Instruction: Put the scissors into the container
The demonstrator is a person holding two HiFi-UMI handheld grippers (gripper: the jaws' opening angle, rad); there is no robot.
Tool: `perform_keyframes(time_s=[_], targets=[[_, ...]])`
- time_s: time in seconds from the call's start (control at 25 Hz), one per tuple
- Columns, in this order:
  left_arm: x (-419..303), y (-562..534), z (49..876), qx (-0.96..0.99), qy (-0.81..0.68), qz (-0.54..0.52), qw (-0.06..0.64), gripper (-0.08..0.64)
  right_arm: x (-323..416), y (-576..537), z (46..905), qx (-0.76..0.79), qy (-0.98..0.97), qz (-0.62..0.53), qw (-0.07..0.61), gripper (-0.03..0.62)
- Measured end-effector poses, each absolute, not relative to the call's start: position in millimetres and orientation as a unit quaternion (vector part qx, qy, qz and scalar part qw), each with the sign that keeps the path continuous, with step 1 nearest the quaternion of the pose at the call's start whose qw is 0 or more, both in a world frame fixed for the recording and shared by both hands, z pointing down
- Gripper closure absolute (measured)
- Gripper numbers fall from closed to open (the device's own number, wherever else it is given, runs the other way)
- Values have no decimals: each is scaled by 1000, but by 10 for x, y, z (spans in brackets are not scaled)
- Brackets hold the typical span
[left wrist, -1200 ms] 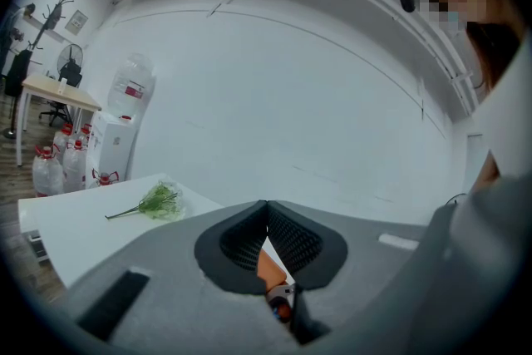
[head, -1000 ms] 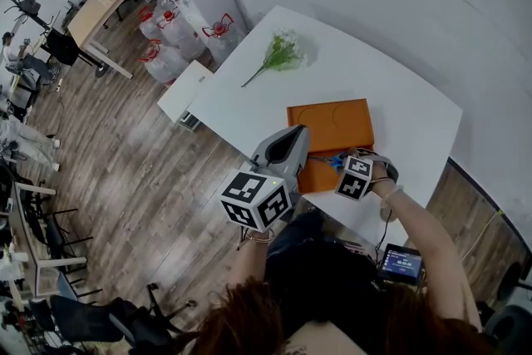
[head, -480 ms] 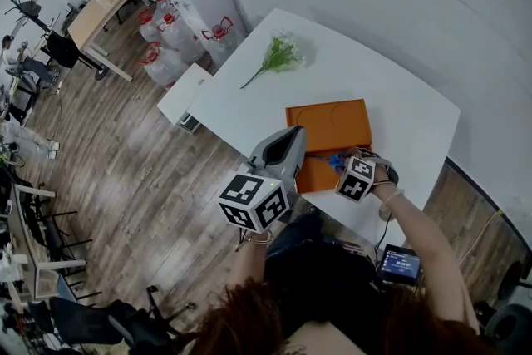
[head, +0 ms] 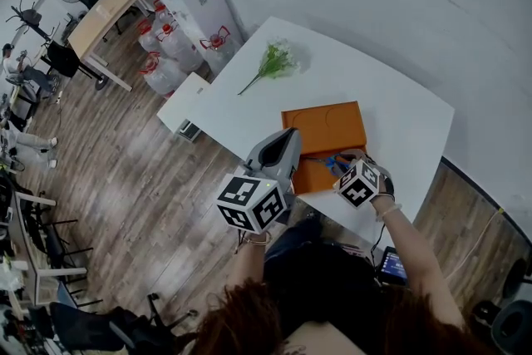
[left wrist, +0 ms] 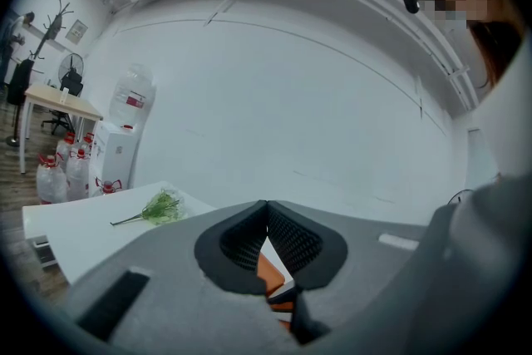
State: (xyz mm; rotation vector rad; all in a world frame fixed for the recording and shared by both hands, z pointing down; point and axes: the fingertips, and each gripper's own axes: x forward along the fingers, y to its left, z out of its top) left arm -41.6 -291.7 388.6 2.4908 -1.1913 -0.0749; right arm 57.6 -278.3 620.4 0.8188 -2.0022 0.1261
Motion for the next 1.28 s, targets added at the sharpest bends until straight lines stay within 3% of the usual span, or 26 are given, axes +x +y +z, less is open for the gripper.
perform_keyframes(time_s=[0.6, 1.28], targets=[[-353, -2817, 3872, 881, -443, -10, 165, 545, 797, -2943, 5312, 480, -828, 96, 273, 582], [-253, -2667, 3765, 882, -449, -6, 145, 545, 932, -2802, 4346, 514, -843, 71, 140, 594]])
